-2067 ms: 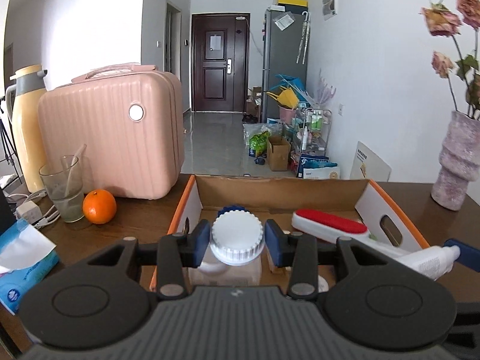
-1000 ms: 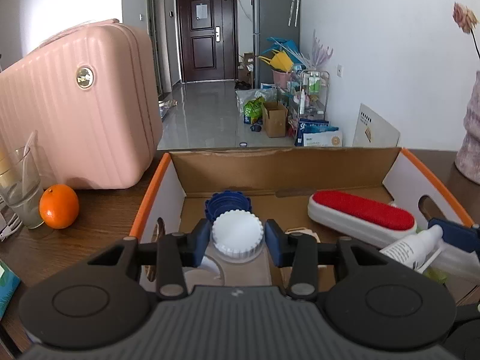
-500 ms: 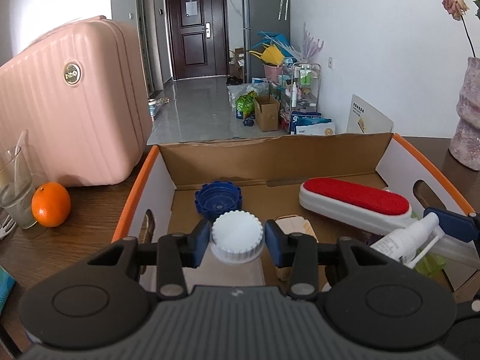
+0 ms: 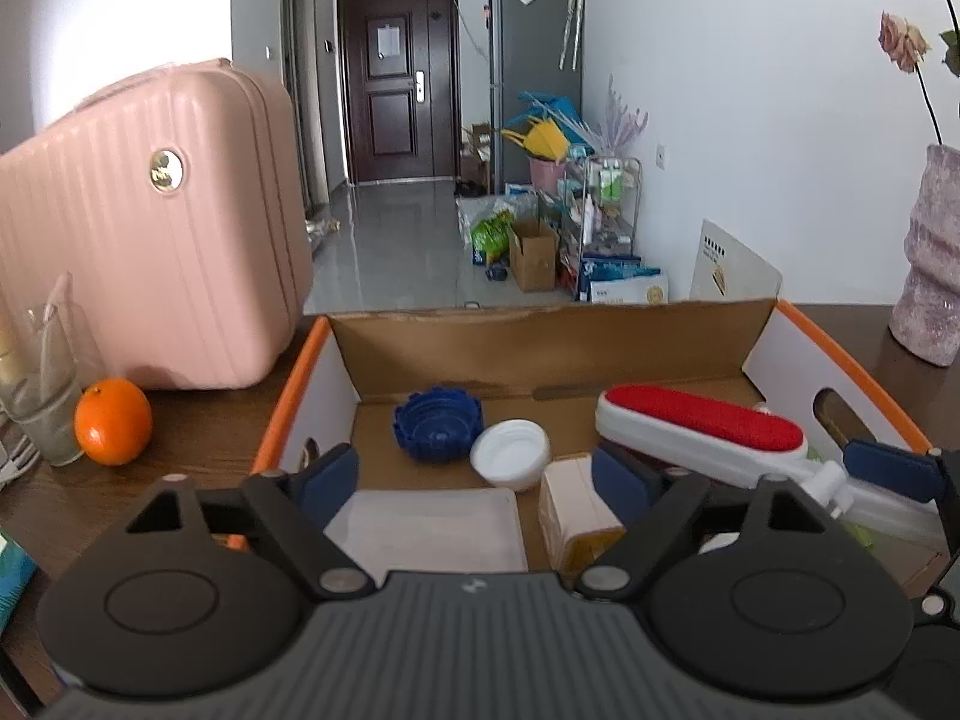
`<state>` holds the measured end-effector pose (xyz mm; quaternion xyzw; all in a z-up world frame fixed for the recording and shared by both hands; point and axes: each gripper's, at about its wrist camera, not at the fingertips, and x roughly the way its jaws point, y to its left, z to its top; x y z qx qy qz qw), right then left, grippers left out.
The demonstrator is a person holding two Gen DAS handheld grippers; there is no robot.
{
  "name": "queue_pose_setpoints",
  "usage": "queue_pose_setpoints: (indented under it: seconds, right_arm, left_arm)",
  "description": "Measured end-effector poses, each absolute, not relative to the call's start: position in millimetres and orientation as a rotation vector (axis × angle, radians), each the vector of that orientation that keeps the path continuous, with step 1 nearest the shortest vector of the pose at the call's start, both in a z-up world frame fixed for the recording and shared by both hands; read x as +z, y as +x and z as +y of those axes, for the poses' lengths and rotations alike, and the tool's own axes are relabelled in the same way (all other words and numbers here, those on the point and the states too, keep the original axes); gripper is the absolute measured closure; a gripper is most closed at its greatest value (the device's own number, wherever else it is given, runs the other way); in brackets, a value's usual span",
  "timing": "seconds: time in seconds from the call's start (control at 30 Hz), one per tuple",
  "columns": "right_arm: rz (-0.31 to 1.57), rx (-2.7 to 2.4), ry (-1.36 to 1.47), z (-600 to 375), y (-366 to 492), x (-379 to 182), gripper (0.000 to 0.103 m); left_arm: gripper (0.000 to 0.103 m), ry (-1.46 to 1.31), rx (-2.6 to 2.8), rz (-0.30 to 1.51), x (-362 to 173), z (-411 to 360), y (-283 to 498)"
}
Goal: Organize rigid objects
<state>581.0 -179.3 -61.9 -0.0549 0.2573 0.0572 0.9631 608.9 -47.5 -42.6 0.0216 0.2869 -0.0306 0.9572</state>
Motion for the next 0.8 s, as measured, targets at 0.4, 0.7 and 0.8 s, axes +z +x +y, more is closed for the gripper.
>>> queue_pose_setpoints:
  seconds: [0.4,0.7,0.8]
  right_arm:
    - [0.503,0.137,-0.072,-182.6,575.2,-57.6,0.0]
    - [0.446,0.149,-0.032,-189.1,550.4,-44.1,0.0]
    - [0.423,0.144,-0.028,-190.6,538.5,-36.2,0.0]
  left_arm:
    - [0.0,0.015,-0.046,0.522,-31.1,-45.2,598.8]
    - [0.0,0.005,-0.039,0.469,-8.7,-44.9,576.2]
    - [0.0,-0.001,-0.039,0.452,-0.7,-42.7,564.2]
